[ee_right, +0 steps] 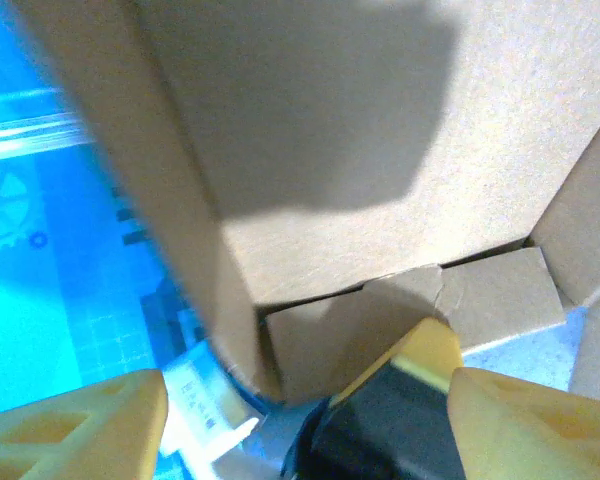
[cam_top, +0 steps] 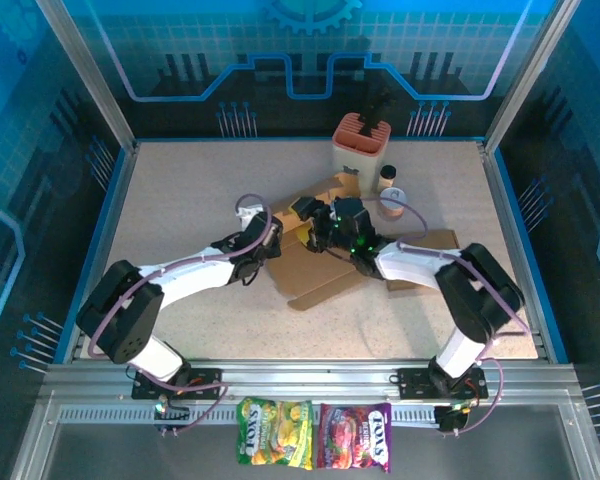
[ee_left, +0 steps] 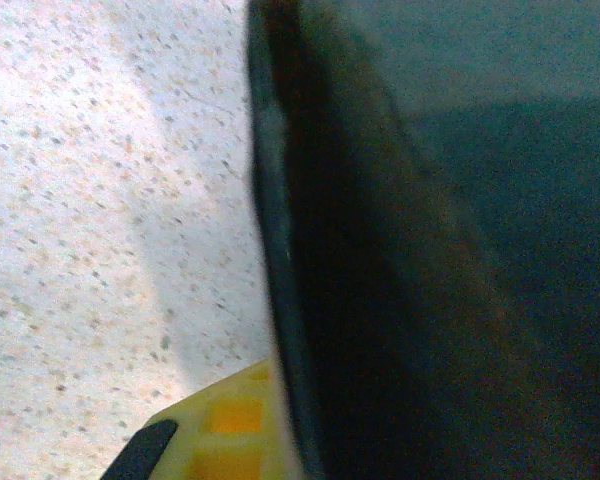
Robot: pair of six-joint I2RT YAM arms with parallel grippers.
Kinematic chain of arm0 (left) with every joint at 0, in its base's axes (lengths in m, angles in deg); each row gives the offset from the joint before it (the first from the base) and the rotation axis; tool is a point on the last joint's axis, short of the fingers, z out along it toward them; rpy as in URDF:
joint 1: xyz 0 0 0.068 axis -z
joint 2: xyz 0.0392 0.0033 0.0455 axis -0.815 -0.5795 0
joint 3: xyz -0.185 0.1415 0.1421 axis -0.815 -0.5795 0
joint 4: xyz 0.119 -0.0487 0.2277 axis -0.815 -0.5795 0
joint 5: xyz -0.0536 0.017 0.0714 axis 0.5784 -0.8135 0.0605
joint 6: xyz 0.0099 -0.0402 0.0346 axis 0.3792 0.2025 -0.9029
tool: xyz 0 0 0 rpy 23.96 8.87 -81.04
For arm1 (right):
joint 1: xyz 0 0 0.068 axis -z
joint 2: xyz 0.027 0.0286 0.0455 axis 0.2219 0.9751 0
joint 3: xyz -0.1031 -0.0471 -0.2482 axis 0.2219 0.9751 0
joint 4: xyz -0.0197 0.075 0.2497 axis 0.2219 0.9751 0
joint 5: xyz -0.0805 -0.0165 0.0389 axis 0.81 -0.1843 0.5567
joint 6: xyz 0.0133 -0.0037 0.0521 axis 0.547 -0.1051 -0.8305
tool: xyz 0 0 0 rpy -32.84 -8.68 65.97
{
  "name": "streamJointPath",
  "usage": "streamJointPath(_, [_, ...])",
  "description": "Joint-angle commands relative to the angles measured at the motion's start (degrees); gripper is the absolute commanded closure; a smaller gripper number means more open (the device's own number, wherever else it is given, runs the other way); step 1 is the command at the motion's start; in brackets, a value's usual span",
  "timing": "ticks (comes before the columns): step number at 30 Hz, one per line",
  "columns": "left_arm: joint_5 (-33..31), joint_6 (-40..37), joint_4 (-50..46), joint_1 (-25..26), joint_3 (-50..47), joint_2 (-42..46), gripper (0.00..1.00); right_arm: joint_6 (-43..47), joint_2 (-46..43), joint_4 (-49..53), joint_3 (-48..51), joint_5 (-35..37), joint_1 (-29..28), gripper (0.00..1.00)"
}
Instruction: Fold the paper box
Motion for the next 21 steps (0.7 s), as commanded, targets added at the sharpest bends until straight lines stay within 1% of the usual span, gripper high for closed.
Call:
streamJointPath(1, [3.33, -4.03, -3.0, -2.26, 1.45, 3.44, 1.0, 5.64, -6.77, 12.99, -3.46, -0.82, 2.56, 0.22])
streamJointPath(5, [6.34, -9.82, -5.22, -4.14, 1.79, 5.75, 1.0, 11.43, -11.61, 25.25, -6.6, -1.86, 5.71, 0.22])
streamJointPath(8, [9.92, -13.69, -6.95, -5.94, 1.95, 7.83, 1.0, 16.34, -14.6, 32.39, -8.91, -1.48, 8.11, 0.27])
streamJointPath(12, [15.25, -17.26, -8.68, -8.88, 2.17, 10.98, 1.0, 23.78, -15.98, 39.79, -13.75, -1.7, 11.67, 0.29])
streamJointPath(17, [18.82, -17.12, -9.52, -11.63, 3.95, 11.62, 1.0, 30.74, -13.39, 47.02, -22.4, -2.89, 14.55, 0.3])
streamJointPath(21, [22.2, -14.87, -9.53, -13.64, 5.76, 10.31, 1.0, 33.07, -10.35, 49.26, -27.91, -3.73, 15.22, 0.33])
